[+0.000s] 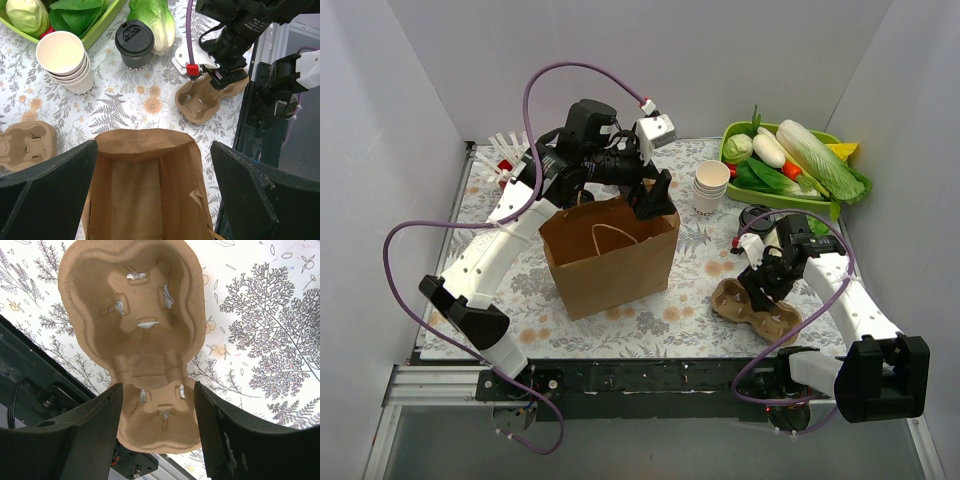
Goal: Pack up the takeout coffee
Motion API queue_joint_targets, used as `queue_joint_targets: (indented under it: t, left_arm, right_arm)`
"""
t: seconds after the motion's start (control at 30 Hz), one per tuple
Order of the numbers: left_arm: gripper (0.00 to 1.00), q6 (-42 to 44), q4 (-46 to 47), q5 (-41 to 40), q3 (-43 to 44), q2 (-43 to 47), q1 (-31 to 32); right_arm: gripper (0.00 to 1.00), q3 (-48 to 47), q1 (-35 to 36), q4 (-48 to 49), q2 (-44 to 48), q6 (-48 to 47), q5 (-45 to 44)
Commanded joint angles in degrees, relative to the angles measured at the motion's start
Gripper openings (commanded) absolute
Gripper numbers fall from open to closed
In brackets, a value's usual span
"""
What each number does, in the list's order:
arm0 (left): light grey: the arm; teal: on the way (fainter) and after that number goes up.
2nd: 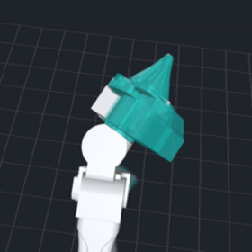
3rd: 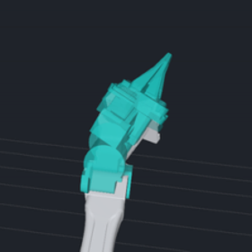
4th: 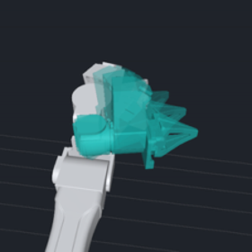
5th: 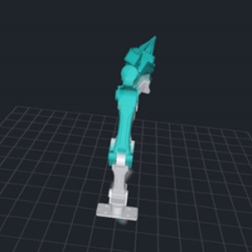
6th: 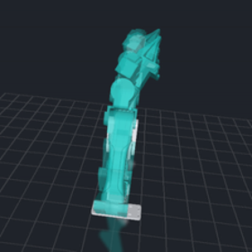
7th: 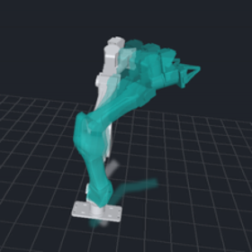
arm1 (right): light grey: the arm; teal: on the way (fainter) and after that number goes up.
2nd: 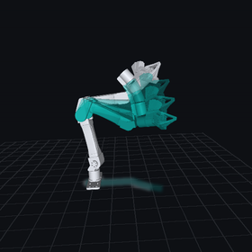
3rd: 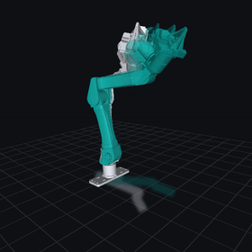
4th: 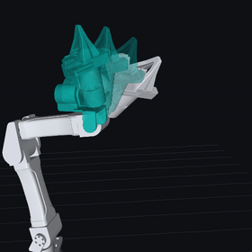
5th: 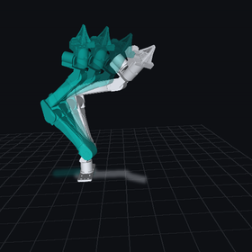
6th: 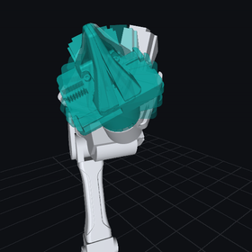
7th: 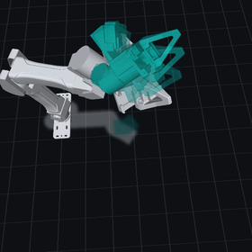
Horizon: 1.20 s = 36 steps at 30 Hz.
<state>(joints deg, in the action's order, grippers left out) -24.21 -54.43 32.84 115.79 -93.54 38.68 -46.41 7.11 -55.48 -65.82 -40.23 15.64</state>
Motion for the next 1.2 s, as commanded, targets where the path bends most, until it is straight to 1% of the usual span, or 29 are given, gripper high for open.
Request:
queue_joint_targets:
  t: [0.0, 0.03, 0.2, 0.27, 0.5, 0.9, 1.17]
  left_arm:
    - [0.98, 0.91, -0.23, -0.67, -0.21, 2.04, -0.53]
    - [0.98, 0.92, -0.32, -0.59, -0.04, 1.96, -0.53]
    - [0.98, 1.27, -0.58, -1.55, 0.49, 1.6, -0.53]
    - [0.98, 1.35, -0.58, -1.9, 0.67, 1.43, -0.44]
    - [0.98, 1.53, -0.94, -2.6, 0.84, 1.08, -0.53]
    - [0.98, 1.62, -1.03, -2.78, 0.32, 1.34, -0.53]
    - [0.98, 1.71, -1.03, -3.13, 0.23, 1.43, -0.62]
  right_arm:
    - [0.66, -1.05, 0.36, -0.94, 1.75, -0.55, 1.59]
    - [0.64, -0.44, 0.27, -1.2, 2.01, -1.68, 1.67]
    - [0.64, 2.02, 0.44, -1.38, 2.63, -4.24, 1.59]
    - [0.6, 3.08, 0.36, -1.29, 2.54, -5.03, 1.33]
    - [0.53, 3.96, 0.44, -0.85, 2.02, -5.48, 1.59]
    - [0.54, 4.93, 1.32, 0.81, 0.87, -5.48, 0.97]
    - [0.51, 5.37, 3.17, 1.87, -0.45, -5.48, 0.36]
